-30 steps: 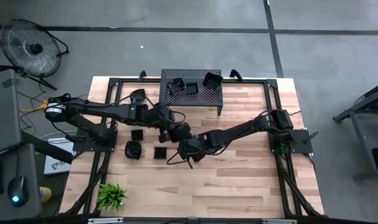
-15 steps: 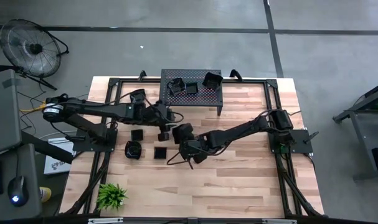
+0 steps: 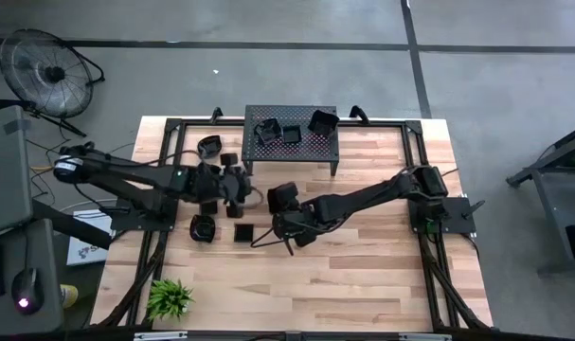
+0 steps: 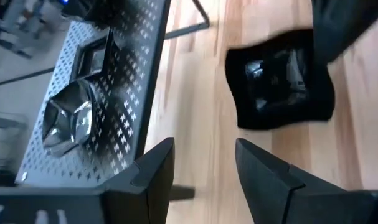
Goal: Pick & Place Mini shaped plates
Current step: Stack the black distorted square plate on top of the black distorted square plate on the shelf
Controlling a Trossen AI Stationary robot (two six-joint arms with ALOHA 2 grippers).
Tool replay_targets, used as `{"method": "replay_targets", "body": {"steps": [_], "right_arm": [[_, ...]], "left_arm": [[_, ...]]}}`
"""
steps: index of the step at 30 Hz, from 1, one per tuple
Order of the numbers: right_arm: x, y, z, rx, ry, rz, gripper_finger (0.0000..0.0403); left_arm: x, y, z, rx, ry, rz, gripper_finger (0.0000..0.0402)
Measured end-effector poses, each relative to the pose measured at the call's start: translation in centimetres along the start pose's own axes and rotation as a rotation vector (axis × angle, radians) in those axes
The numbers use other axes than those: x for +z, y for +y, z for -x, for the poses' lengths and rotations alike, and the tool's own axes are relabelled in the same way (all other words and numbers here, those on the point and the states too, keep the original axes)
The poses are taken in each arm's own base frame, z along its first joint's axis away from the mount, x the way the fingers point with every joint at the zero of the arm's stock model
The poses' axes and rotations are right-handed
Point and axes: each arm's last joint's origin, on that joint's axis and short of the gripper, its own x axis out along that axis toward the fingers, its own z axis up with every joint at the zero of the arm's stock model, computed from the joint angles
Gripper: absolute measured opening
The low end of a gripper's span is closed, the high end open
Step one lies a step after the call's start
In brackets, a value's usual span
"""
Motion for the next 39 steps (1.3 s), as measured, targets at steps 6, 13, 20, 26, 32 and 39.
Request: {"method": "replay_targets", "body": {"steps": [6,13,20,26,32,39], "right_arm": [[-0.1,-1.3,3.1,-0.034,-0.048,-0.061,0.0000],[0.2,-1.1,5.6,-0.068,-0.096,-0.072,0.0000],[0.0,-0.6,5.8,-0.095,-0.058,-0.073,0.0000],[-1.1,-1.8,7.1,-0.132,-0.013,-0.111,0.0000],[-2.3,-3.6,9.9,-0.203,-0.017,-0.147,0.0000],[-4.4,-5.9,13.2,-0.295,-0.008,-0.189,0.0000]], "left_arm": [[-2.5,-1.7,0.4,0.066,0.041,0.008,0.0165],[-4.3,-1.6,0.7,0.067,-0.005,0.069,0.0165],[-5.0,-1.3,1.3,0.070,-0.042,0.094,0.0165],[-5.9,-1.6,1.1,0.031,-0.032,0.081,0.0165],[-6.9,-2.1,0.6,0.023,-0.031,0.081,0.0165],[-7.5,-2.3,0.4,0.018,-0.026,0.084,0.0165]]}}
